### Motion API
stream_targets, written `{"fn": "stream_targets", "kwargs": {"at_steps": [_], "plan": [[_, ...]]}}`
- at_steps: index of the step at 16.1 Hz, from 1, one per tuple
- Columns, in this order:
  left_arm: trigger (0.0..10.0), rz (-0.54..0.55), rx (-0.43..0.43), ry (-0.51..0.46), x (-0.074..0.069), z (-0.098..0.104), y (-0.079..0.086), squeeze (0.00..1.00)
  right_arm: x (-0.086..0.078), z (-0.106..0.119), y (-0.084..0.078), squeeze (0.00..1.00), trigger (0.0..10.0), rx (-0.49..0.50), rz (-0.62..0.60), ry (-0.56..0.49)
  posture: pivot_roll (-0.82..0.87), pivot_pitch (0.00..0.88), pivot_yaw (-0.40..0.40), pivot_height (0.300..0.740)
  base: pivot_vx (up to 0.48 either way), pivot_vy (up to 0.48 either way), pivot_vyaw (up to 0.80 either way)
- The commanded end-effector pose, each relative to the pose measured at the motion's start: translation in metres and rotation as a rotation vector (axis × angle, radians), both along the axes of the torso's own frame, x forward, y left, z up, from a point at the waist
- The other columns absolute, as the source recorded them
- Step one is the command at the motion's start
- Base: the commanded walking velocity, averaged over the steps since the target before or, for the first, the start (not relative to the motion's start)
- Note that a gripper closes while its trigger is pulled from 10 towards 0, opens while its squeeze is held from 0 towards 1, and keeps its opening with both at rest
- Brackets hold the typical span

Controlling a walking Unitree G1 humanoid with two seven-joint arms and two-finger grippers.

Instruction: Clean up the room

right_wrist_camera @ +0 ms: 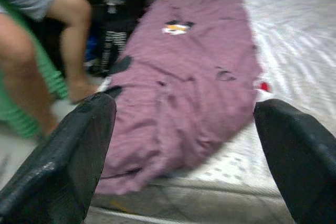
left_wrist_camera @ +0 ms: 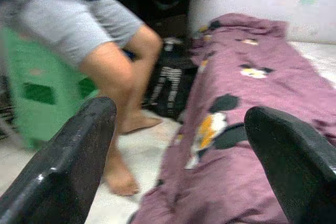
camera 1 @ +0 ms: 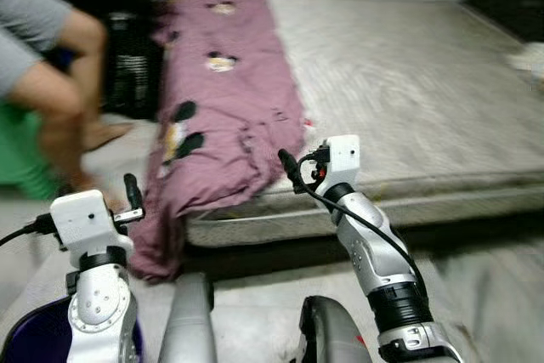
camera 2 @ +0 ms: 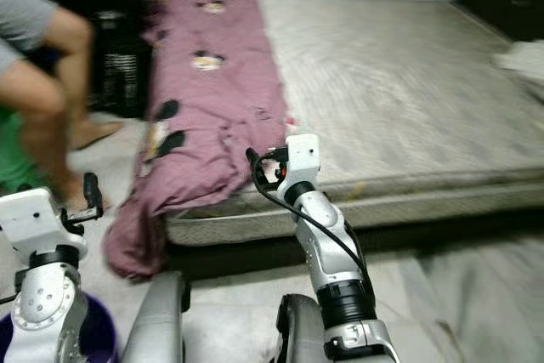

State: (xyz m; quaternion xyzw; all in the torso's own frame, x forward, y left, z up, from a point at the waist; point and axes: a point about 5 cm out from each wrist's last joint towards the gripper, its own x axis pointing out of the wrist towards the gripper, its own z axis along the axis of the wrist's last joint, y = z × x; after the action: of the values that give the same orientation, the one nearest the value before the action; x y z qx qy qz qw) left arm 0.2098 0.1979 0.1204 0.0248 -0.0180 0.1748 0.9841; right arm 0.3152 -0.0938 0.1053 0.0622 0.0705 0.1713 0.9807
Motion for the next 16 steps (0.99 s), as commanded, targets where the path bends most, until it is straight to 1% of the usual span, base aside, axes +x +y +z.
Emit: {"fn": "stream_targets", "kwargs": {"at_steps": [1,4,16], "plan": [[10.0,-0.014,-0.003,-0.021,0.002,0.0046,-0.0036,0.0,0.0033,0.0064,-0.0032,0.0,10.0,0.0,-0.012,-0.024,0.06,0.019,-0.079,0.621,0.0,0.0,0.0],[10.0,-0.035,-0.006,-0.039,0.0025,0.0063,-0.0053,0.0,0.003,0.0064,-0.0011,0.0,10.0,-0.003,0.001,-0.028,0.06,0.018,-0.08,0.621,0.0,0.0,0.0],[10.0,-0.05,-0.005,-0.036,0.0036,0.0062,-0.0071,0.0,0.0027,0.0063,0.0026,0.0,10.0,-0.004,0.027,-0.035,0.07,0.011,-0.082,0.621,0.307,0.0,0.0]]}}
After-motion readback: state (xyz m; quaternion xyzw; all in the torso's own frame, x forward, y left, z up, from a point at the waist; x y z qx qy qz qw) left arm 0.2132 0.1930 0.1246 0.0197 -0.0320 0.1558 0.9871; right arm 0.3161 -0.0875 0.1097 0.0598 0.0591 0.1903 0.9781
